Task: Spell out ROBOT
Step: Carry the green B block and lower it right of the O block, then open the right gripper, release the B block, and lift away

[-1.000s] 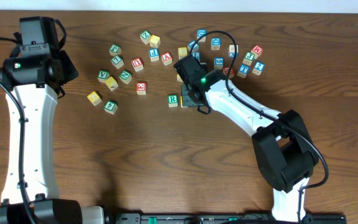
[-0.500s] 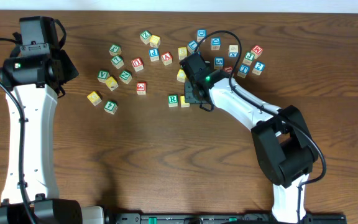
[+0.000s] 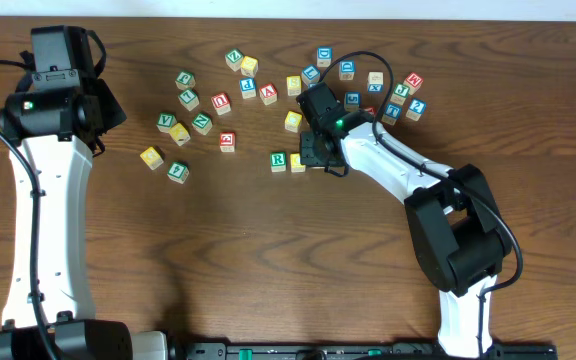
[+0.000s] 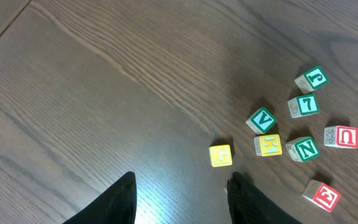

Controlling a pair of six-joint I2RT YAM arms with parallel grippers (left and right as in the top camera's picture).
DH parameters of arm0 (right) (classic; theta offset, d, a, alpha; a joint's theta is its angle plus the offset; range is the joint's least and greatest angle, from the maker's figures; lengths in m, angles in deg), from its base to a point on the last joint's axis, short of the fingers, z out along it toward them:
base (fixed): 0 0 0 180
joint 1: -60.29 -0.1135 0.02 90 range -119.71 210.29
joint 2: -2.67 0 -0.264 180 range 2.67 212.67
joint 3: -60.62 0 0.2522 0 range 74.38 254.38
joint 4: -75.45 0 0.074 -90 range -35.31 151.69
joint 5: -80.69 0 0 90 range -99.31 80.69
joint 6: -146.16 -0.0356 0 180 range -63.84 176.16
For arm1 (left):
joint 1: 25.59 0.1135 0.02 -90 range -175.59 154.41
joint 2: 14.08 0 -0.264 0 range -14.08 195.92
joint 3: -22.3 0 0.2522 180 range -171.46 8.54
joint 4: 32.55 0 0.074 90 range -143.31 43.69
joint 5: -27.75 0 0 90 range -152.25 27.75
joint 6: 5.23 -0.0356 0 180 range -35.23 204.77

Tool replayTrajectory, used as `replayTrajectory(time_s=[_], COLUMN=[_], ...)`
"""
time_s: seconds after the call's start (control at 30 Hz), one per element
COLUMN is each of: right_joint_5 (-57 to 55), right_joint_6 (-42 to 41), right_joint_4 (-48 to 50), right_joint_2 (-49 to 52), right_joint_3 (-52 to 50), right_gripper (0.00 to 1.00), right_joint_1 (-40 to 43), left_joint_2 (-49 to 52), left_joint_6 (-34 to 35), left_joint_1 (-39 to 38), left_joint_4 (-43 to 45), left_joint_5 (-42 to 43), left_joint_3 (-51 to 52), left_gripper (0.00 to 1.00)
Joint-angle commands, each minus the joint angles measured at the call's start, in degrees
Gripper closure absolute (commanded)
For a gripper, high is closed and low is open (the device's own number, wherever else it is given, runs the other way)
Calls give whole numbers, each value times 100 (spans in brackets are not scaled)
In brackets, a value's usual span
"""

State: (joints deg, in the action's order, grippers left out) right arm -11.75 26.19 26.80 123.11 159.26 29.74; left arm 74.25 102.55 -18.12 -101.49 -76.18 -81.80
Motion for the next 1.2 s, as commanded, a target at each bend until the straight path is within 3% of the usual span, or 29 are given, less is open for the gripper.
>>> replayTrajectory(time_s=[0.0, 0.4, 0.83, 0.97, 1.1, 1.17], right_joint_5=[24, 0, -44, -39, -39, -39], right_joint_6=[26, 138, 544, 984, 1375, 1502], right_joint_4=[-46, -553, -1733, -1961, -1958, -1958], right_joint_2=[70, 28, -186, -186, -184, -184], right_joint_3=[-7, 560, 1860, 2124, 2131, 2131], right_gripper=[66, 50, 45, 33, 6, 1], right_joint_1=[35, 55, 374, 540, 623, 651], left_joint_2=[-57, -57, -57, -57, -57, -57], left_joint_6=[28, 31, 28, 26, 26, 28], left_joint_1=[24, 24, 24, 24, 24, 24], left_joint_4=[-2, 37, 17, 13, 13, 13], left_joint_5=[-111, -111, -111, -111, -111, -114], left_joint_3=[94, 94, 94, 94, 94, 94], left_gripper=[53, 53, 53, 53, 53, 53])
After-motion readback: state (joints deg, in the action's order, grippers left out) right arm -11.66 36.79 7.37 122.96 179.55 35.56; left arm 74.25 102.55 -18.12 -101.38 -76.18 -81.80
